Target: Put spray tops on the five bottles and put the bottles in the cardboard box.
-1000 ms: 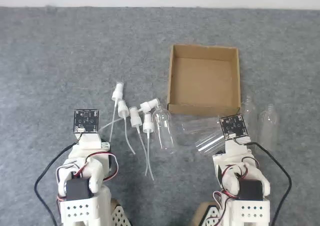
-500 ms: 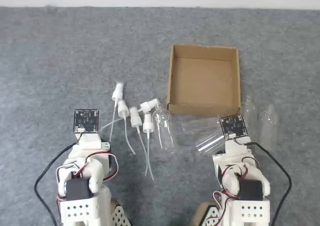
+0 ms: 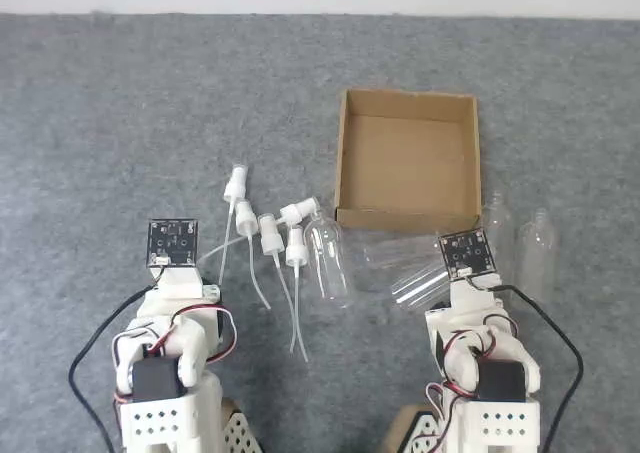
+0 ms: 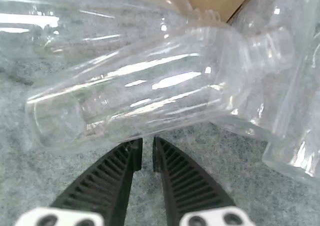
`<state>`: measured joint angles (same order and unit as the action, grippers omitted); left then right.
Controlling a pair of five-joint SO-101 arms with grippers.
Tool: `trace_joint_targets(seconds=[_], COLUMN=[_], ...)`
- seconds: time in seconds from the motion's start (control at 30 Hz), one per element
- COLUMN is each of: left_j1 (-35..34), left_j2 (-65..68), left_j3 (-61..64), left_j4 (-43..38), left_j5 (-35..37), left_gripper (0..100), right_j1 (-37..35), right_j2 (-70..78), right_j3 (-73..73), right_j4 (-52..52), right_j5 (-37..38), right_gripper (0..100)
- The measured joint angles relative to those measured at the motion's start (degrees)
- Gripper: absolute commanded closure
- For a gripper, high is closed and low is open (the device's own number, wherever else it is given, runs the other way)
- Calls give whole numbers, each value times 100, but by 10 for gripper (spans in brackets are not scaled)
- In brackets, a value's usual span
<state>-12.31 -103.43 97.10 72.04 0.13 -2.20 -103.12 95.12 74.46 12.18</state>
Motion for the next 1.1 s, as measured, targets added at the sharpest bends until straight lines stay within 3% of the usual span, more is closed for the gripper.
trace_joint_targets(seconds=[0.7, 0.9, 1.1], left_j1=[18, 519, 1407], left_j2=[0, 0, 0], left_j3=[0, 0, 0], left_j4=[0, 0, -167], left_j5=[0, 0, 0], left_gripper=[987, 987, 987], right_j1=[0, 0, 158], right_j2=[0, 0, 0], right_j3=[0, 0, 0], right_j4=[0, -18, -923], right_j5=[0, 0, 0], right_gripper=[987, 985, 937])
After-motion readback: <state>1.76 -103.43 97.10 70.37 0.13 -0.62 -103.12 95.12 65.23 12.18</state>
